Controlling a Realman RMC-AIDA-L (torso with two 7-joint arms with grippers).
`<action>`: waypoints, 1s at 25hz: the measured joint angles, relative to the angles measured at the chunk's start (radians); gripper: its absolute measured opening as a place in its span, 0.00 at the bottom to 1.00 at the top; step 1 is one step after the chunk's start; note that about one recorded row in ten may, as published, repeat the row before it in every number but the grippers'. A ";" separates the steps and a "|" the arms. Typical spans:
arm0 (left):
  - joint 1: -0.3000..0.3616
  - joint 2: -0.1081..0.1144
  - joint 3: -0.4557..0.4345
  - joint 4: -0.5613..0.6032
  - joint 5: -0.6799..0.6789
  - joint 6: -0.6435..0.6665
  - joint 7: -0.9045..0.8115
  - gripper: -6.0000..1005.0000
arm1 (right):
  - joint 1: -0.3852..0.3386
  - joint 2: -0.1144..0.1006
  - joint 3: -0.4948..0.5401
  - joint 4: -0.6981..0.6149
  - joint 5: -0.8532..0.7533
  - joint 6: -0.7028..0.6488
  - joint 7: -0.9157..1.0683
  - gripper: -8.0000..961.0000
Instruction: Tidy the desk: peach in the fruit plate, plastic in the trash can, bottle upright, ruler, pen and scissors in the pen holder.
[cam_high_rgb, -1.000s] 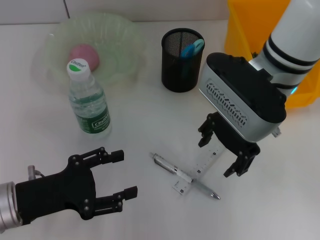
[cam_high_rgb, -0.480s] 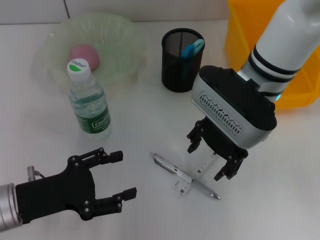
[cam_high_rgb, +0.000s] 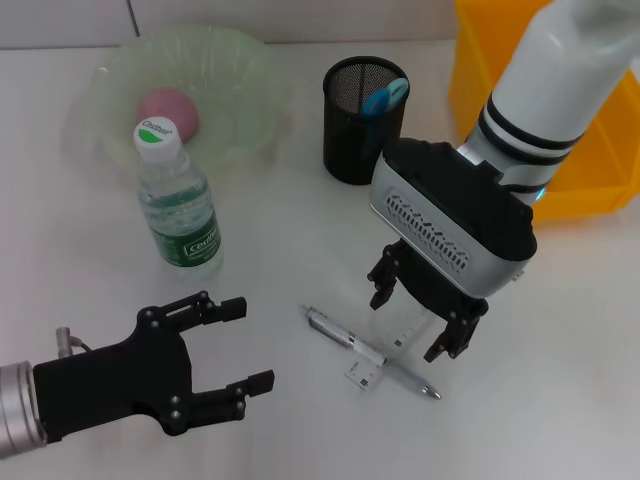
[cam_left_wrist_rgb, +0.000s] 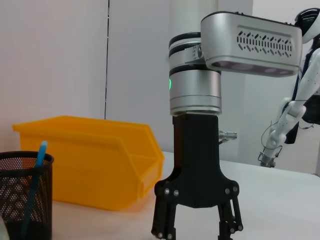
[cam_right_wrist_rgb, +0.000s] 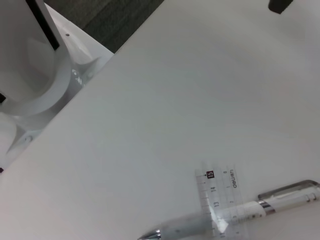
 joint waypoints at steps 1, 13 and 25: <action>0.000 0.000 0.000 0.000 -0.001 -0.002 0.001 0.80 | 0.007 0.001 -0.001 0.020 0.001 0.009 -0.006 0.83; -0.004 0.000 0.003 0.001 -0.005 -0.001 -0.006 0.80 | 0.031 0.004 0.000 0.114 0.022 0.058 -0.044 0.82; -0.013 -0.001 0.002 0.001 -0.006 -0.002 -0.006 0.80 | 0.049 0.005 -0.001 0.177 0.039 0.117 -0.059 0.77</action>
